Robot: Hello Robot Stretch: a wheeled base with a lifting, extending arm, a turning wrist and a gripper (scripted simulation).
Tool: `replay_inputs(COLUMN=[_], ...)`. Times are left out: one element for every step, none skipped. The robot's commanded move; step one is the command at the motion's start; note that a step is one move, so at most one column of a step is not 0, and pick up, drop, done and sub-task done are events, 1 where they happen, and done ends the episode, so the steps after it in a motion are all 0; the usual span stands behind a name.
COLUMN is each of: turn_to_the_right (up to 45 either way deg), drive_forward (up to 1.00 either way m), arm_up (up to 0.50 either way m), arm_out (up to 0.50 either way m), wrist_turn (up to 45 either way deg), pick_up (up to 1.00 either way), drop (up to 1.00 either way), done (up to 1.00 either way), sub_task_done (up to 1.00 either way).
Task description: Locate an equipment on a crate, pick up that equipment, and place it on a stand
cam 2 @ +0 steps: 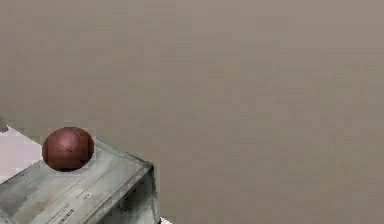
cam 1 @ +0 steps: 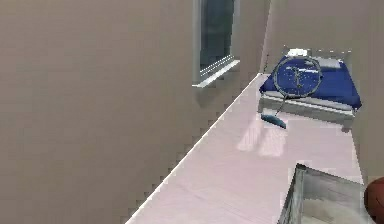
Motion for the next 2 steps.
replay_inputs(turn_to_the_right=[-30.0,45.0], drive_forward=[0.0,0.0], arm_up=[0.0,0.0], arm_out=[0.0,0.0], wrist_turn=[0.0,0.0], pick_up=[0.0,0.0], drop=[0.0,0.0], done=[0.0,0.0], sub_task_done=[0.0,0.0])
